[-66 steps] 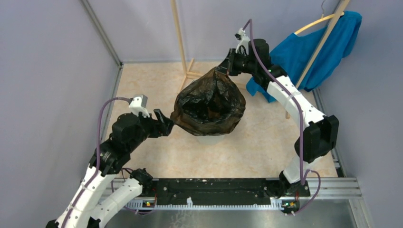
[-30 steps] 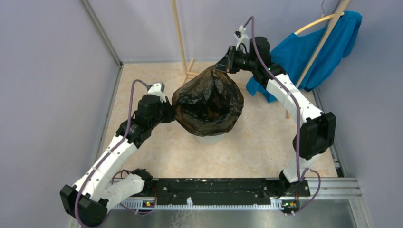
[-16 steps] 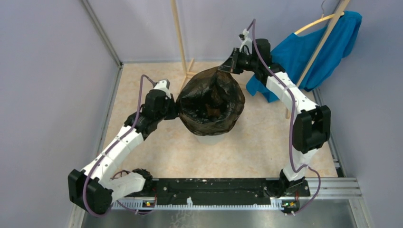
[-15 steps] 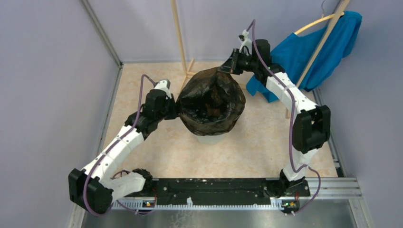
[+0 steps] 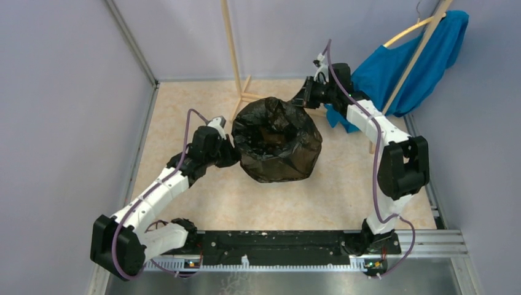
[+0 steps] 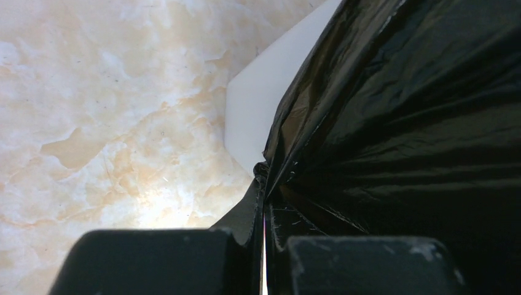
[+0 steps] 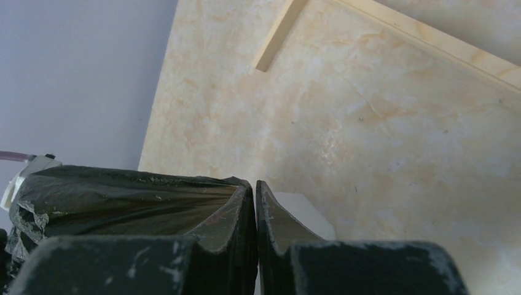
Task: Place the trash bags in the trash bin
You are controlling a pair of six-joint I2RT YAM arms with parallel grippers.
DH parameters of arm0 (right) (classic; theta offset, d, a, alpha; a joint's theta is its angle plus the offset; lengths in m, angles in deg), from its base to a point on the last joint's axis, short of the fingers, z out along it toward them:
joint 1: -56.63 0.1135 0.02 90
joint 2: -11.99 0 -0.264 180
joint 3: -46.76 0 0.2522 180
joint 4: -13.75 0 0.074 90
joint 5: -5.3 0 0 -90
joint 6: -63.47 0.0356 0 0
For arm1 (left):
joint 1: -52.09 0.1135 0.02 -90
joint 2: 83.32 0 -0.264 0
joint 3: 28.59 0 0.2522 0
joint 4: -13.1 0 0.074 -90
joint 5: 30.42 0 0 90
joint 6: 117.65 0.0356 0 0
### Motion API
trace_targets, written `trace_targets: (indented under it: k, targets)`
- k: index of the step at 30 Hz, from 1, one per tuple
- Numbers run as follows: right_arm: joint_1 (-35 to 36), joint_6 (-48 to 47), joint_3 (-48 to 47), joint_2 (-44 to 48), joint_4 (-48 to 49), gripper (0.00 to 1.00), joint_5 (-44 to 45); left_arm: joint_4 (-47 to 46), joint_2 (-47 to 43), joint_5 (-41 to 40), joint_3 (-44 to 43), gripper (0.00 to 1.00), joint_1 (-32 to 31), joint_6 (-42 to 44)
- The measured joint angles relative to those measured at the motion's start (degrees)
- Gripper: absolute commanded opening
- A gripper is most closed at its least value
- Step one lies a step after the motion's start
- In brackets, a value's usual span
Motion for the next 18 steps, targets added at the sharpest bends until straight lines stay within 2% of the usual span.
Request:
trace_targets:
  k: [2, 7, 14, 18]
  targets:
    - [-0.2, -0.6, 0.0, 0.4, -1.8, 0.29, 0.6, 0.0, -0.3, 0.7, 0.0, 0.00, 0.0, -0.2]
    - [-0.2, -4.1, -0.8, 5.9, -10.5, 0.56, 4.6, 0.2, -1.2, 1.0, 0.0, 0.00, 0.0, -0.2]
    - [-0.2, -8.4, -2.2, 21.2, -19.3, 0.77, 8.4, 0.8, -1.6, 1.0, 0.0, 0.00, 0.0, -0.2]
    - [-0.2, -8.1, 3.8, 31.9, -19.5, 0.89, 7.9, 1.1, -1.5, 1.2, 0.0, 0.00, 0.0, -0.1]
